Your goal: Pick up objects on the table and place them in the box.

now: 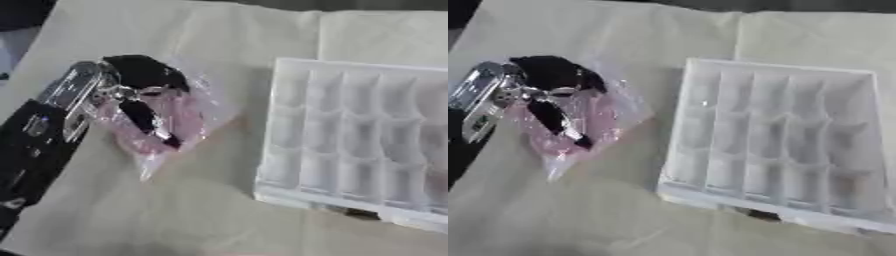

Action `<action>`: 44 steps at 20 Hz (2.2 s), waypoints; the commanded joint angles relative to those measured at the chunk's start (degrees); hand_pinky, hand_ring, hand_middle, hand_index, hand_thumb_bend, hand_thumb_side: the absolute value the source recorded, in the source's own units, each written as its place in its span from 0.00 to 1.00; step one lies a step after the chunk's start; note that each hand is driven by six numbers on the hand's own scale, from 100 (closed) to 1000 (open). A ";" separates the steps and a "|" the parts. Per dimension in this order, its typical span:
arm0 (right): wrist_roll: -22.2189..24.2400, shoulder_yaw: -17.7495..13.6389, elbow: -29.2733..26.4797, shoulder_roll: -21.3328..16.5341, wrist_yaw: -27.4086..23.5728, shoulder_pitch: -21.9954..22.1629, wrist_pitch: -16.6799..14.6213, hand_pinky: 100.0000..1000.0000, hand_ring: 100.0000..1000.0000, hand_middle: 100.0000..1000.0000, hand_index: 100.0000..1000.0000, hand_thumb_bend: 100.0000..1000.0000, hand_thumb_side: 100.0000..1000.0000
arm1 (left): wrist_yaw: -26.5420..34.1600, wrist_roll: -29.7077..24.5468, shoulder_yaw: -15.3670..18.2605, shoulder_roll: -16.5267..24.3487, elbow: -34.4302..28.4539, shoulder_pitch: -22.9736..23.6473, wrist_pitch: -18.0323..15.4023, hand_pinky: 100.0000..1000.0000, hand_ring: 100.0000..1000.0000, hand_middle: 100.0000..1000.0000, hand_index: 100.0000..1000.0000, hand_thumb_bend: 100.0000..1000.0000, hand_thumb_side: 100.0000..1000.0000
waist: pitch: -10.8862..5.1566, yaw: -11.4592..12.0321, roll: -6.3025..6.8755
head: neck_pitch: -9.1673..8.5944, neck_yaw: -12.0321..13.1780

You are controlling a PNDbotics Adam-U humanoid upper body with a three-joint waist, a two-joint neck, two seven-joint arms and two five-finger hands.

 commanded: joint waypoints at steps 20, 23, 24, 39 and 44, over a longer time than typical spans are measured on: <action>-0.57 -0.73 -1.34 -0.70 -0.44 -0.20 -0.05 0.44 0.57 0.53 0.61 0.35 1.00 | 2.60 21.24 4.33 -7.95 4.82 2.92 -4.44 0.12 0.27 0.29 0.36 0.05 0.00 | -0.31 0.59 -0.64 | 0.00 -0.15; -0.76 -0.78 -1.42 -0.62 -0.49 -0.03 0.12 0.44 0.57 0.53 0.61 0.35 0.99 | 3.61 25.68 4.91 -7.97 4.39 2.88 -5.29 0.00 0.15 0.18 0.27 0.01 0.00 | -0.45 0.57 -0.50 | 0.00 -0.18; -0.81 -0.80 -1.46 -0.59 -0.50 0.02 0.18 0.43 0.57 0.53 0.61 0.35 0.98 | 3.67 27.36 5.08 -7.96 4.17 2.92 -5.36 0.00 0.09 0.14 0.22 0.06 0.00 | -0.50 0.58 -0.45 | 0.00 -0.20; -1.01 -0.93 -1.81 -0.19 -0.45 0.82 1.24 0.43 0.56 0.52 0.60 0.35 0.94 | 2.98 41.84 6.43 -7.45 3.72 3.06 -4.26 0.00 0.00 0.02 0.12 0.16 0.00 | -1.28 0.95 0.01 | 0.00 -0.36; -0.97 -0.87 -1.77 -0.35 -0.29 0.95 1.38 0.43 0.56 0.52 0.60 0.35 0.94 | 5.96 43.51 7.36 -4.72 3.08 3.15 -3.51 0.00 0.00 0.00 0.11 0.17 0.00 | -1.33 1.08 0.24 | 0.00 -1.20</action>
